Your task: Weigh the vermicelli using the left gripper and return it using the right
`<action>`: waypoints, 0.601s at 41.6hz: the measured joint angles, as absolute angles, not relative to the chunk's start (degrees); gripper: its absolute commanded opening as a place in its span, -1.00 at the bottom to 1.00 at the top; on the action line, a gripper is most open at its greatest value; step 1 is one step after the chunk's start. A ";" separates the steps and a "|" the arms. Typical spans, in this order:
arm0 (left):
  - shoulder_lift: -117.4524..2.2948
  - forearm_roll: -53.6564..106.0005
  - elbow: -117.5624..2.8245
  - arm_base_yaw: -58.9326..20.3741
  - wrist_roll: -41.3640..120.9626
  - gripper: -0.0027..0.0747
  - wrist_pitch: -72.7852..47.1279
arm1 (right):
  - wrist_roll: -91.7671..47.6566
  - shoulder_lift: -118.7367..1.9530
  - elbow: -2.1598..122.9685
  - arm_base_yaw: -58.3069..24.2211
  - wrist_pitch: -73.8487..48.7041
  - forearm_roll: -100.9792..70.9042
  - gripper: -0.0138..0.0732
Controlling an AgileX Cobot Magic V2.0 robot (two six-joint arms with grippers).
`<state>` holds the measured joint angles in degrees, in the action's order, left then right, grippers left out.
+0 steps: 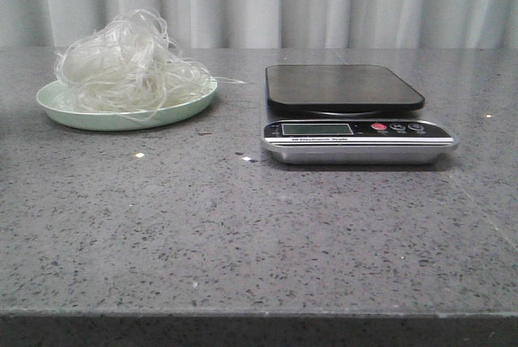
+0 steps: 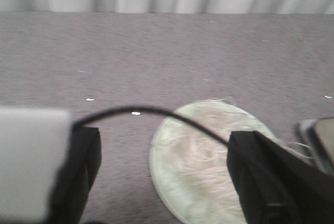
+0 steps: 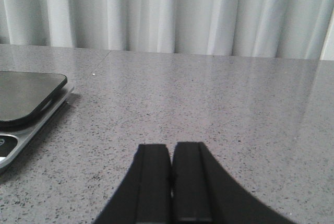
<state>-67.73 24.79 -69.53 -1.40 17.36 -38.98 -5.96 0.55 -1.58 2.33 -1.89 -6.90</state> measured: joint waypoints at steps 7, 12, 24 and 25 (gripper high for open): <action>-75.12 36.21 -73.88 -1.40 27.32 0.54 -43.49 | -5.96 0.55 -1.58 2.33 -1.89 -6.90 -0.33; -79.30 39.74 -76.19 -2.65 33.18 0.54 -44.83 | -5.96 0.55 -1.58 2.33 -1.89 -6.90 -0.33; -86.78 37.84 -77.84 -11.93 40.24 0.54 -44.83 | -5.96 0.55 -1.58 2.33 -1.89 -6.90 -0.33; -87.10 37.08 -77.84 -12.69 40.29 0.54 -44.83 | -5.96 0.55 -1.58 2.33 -1.89 -6.90 -0.33</action>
